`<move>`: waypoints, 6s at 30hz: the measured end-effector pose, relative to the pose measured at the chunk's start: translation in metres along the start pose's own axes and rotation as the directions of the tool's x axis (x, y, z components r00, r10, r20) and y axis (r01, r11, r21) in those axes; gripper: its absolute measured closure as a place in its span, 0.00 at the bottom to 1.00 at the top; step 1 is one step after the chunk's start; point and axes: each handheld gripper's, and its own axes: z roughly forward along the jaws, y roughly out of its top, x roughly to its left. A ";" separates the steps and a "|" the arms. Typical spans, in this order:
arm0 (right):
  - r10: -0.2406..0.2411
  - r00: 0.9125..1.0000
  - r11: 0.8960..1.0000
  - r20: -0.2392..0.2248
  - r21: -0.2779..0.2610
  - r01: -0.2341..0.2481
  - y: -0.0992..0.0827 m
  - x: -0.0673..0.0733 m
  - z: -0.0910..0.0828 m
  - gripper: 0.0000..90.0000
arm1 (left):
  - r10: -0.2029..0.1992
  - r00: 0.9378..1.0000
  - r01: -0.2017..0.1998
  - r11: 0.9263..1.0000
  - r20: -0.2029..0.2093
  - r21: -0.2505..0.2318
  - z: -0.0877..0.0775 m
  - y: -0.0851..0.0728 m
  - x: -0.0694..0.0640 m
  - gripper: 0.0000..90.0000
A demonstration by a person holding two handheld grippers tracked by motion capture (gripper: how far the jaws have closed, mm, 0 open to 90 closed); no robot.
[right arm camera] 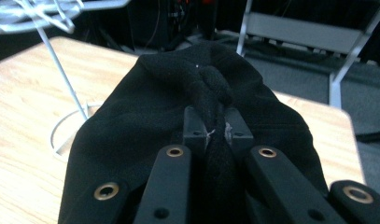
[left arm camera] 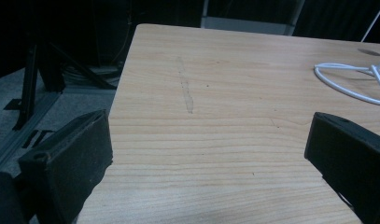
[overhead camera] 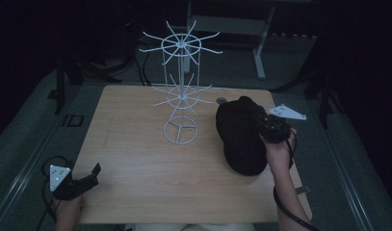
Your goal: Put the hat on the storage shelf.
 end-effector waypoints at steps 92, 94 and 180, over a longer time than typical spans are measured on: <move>-0.220 0.941 0.943 -0.258 -0.304 0.137 0.108 0.113 -0.049 0.85 | 0.000 1.000 0.000 1.000 0.001 -0.001 0.000 0.000 0.000 0.02; -0.217 0.941 0.945 -0.258 -0.299 0.135 0.107 0.112 -0.048 0.84 | 0.000 1.000 0.000 1.000 0.001 -0.001 0.000 0.000 0.000 0.02; 0.050 0.987 0.992 0.152 0.106 -0.066 -0.182 -0.057 -0.020 0.15 | 0.001 1.000 -0.001 1.000 -0.003 0.000 0.000 0.000 0.000 0.02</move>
